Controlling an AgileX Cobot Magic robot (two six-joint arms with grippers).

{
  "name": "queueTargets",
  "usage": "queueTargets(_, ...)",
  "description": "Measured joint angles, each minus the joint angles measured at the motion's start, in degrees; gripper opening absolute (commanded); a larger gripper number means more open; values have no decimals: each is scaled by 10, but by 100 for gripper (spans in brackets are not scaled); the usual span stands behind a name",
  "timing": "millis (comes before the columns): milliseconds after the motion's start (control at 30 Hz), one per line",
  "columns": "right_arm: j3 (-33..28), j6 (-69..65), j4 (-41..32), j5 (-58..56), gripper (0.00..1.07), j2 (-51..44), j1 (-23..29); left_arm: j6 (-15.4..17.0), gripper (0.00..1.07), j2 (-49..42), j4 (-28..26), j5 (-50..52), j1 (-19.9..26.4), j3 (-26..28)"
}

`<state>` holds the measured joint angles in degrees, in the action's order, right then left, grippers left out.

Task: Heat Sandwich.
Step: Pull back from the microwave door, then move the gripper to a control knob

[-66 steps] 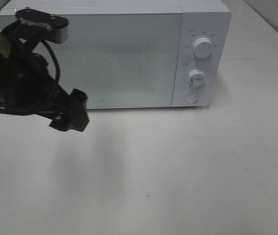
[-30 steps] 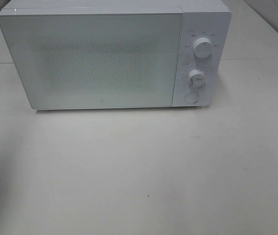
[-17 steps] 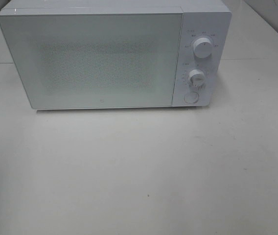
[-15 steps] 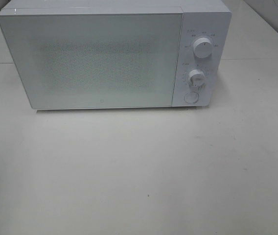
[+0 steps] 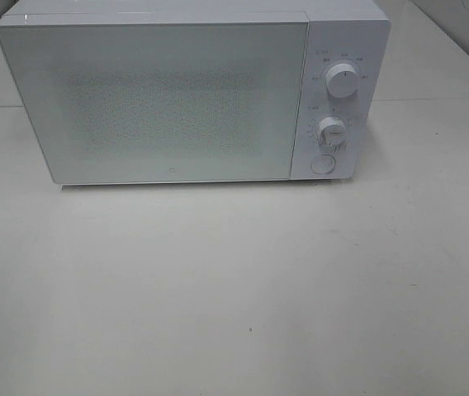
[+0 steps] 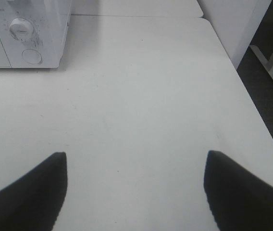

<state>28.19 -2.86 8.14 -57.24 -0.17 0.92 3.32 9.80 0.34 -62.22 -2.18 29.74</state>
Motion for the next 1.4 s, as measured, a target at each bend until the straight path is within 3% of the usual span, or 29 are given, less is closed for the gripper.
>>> queueTargets(233, 0, 0, 0, 0, 75, 0, 0, -1, 102, -100, -3, 0, 0, 0)
queueTargets(633, 0, 0, 0, 0, 75, 0, 0, -1, 102, -100, -3, 0, 2, 0)
queueTargets(867, 0, 0, 0, 0, 75, 0, 0, -1, 102, -101, -3, 0, 44, 0)
queueTargets(1400, 0, 0, 0, 0, 75, 0, 0, -1, 102, -101, -3, 0, 44, 0)
